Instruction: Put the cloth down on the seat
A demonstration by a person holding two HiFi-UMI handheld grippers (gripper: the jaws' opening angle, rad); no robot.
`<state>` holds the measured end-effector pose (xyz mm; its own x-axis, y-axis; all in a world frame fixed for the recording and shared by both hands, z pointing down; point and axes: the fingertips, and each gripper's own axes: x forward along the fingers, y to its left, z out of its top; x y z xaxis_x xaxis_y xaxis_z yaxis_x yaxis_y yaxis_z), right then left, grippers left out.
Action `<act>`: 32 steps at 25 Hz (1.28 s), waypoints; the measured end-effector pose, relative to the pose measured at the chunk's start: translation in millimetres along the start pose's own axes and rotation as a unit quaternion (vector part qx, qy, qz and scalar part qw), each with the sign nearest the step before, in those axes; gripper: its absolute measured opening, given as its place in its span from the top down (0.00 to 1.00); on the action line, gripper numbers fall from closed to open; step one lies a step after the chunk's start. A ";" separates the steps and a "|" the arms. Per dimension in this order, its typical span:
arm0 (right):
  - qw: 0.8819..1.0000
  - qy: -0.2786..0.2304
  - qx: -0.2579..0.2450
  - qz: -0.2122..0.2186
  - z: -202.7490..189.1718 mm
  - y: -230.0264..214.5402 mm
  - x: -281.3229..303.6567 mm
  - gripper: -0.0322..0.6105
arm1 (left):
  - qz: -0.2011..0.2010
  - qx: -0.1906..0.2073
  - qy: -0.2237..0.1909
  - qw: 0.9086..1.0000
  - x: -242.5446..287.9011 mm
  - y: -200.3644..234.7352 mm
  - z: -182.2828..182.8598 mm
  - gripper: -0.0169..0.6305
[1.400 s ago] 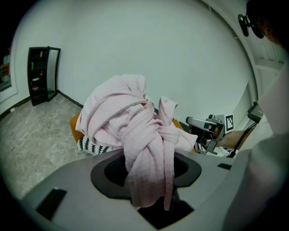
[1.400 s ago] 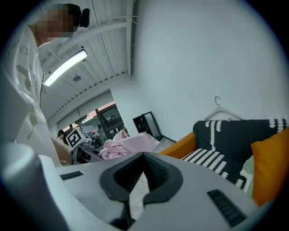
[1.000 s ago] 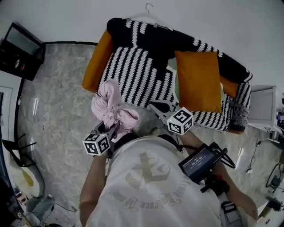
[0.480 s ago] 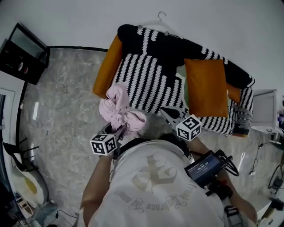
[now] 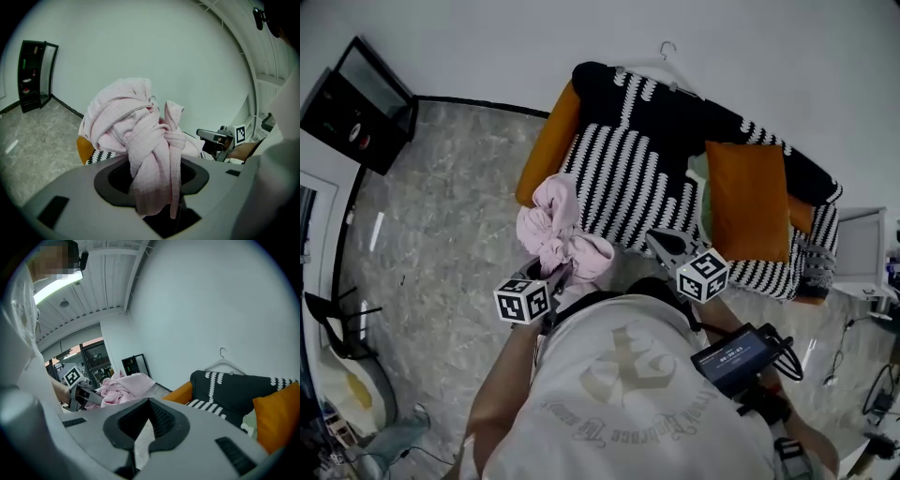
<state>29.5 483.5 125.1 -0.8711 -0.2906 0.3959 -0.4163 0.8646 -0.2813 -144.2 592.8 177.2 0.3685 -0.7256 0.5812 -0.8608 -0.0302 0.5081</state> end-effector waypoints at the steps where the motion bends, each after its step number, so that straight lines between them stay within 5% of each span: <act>1: 1.000 0.000 -0.002 -0.002 2.6 0.8 0.6 0.93 | -0.001 0.001 -0.002 1.000 -1.9 0.4 1.3 0.63; 16: 1.000 0.021 -0.005 0.023 11.5 2.7 55.9 0.93 | 0.025 -0.021 -0.018 0.999 -9.5 43.8 20.7 0.63; 32: 0.998 0.027 0.005 0.049 51.5 -74.5 131.6 0.93 | 0.061 -0.033 -0.009 0.998 40.1 75.7 83.7 0.63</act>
<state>-67.4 359.7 153.2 -0.8929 -0.1819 0.4119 -0.3324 0.8833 -0.3306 -224.0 503.9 185.8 0.2555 -0.7333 0.6301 -0.8735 0.1043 0.4755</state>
